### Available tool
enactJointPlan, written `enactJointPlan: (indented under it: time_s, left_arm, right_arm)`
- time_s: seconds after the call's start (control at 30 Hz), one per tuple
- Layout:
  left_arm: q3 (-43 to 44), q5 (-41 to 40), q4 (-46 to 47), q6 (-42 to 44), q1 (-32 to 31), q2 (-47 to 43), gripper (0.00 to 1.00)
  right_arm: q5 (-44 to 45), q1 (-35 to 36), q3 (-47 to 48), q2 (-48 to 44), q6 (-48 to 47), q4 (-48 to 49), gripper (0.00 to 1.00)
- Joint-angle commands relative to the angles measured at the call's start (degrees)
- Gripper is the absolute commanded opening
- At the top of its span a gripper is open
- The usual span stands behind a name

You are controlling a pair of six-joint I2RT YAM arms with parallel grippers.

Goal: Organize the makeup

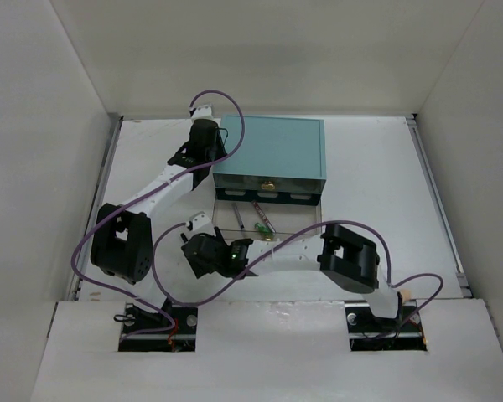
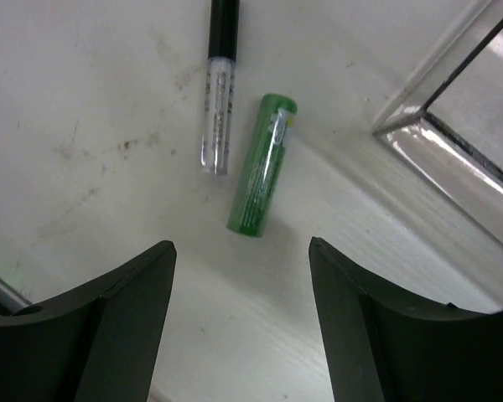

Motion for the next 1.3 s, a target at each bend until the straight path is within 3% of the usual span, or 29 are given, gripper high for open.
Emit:
enactJointPlan:
  time_s: [0.0, 0.43, 0.57, 0.77, 0.87, 1.13, 1.27]
  left_arm:
    - [-1.8, 1.7, -12.7, 1.3, -1.4, 1.5, 0.08]
    - [-1.8, 1.7, -12.7, 1.3, -1.4, 1.5, 0.08]
    - [-1.8, 1.7, -12.7, 1.3, -1.3, 1.6, 0.08]
    - [-1.8, 1.7, -12.7, 1.3, -1.0, 1.5, 0.08]
    - [-1.4, 1.7, -12.7, 1.3, -0.8, 1.7, 0.08]
    - [-1.1, 1.7, -12.7, 1.3, -0.8, 2.0, 0.08]
    - [-0.8, 1.7, -12.7, 1.4, -1.1, 2.0, 0.08]
  right_arm:
    - [3.5, -0.2, 4.1, 1.8, 1.9, 0.4, 0.70]
    - [5.2, -1.5, 6.7, 7.7, 4.1, -0.3, 0.61]
    - [6.5, -1.3, 7.1, 8.8, 4.2, -1.0, 0.51]
    - [9.3, -0.9, 5.8, 7.0, 4.1, -4.2, 0.21]
    - [10.0, 0.2, 3.3, 4.1, 4.1, -4.0, 0.05]
    - [10.9, 2.7, -9.6, -16.3, 0.4, -2.0, 0.01]
    - [10.2, -2.3, -15.2, -24.9, -0.5, 1.0, 0.01]
